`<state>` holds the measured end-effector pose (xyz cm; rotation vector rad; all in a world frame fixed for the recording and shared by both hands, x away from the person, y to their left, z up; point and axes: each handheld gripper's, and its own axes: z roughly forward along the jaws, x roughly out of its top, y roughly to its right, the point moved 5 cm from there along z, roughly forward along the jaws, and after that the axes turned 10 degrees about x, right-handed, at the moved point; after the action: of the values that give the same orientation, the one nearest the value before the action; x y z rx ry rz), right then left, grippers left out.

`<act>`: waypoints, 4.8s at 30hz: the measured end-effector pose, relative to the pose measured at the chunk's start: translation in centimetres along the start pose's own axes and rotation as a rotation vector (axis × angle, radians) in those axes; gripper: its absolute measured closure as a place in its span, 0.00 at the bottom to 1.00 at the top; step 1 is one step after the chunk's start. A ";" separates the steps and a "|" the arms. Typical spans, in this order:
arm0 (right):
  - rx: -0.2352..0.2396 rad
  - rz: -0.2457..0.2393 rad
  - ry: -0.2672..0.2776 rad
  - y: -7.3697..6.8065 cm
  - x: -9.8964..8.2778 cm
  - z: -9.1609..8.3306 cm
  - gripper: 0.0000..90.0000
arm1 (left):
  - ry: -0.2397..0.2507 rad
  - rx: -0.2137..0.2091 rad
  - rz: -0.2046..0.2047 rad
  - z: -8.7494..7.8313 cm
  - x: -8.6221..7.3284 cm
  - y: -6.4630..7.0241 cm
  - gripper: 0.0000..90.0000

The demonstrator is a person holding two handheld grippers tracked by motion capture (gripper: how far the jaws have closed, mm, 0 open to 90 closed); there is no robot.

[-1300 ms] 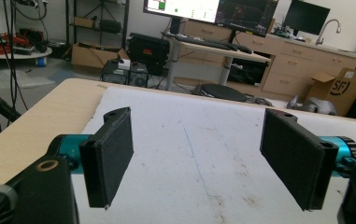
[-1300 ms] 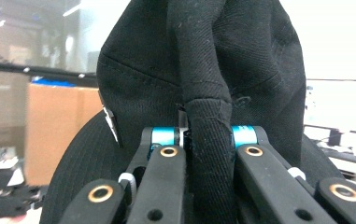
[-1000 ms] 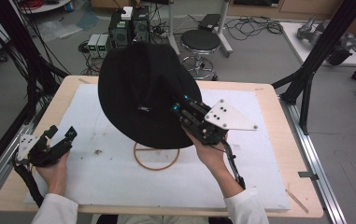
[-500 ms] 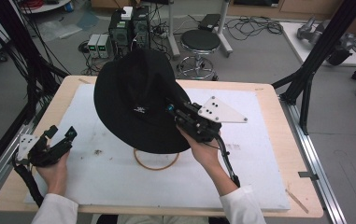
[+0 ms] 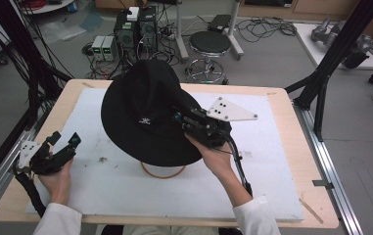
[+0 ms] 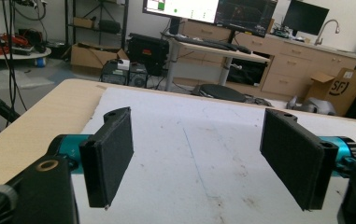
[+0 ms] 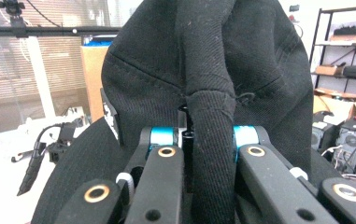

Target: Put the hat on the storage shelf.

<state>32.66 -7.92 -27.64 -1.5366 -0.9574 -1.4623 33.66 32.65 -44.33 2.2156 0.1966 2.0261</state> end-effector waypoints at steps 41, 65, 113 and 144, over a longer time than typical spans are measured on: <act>-0.080 0.099 0.000 0.9 0.3 -1.9 0.22 | -0.002 -0.001 -0.001 0.0 0.0 0.0 0.29; -0.477 0.171 0.095 4.7 -0.3 -10.5 0.14 | -0.002 0.000 -0.001 -0.1 0.0 0.0 0.29; -0.948 0.121 -0.011 7.4 -8.9 -16.9 0.15 | -0.001 0.001 0.002 -0.1 0.0 0.0 0.29; -0.946 0.167 -0.145 8.2 -15.2 -16.2 0.13 | -0.004 -0.002 -0.009 0.0 -0.1 0.1 0.29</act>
<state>32.93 -26.04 -42.87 -2.3333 -0.1509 -1.8028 33.65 32.56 -44.38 2.2129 0.2037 2.0159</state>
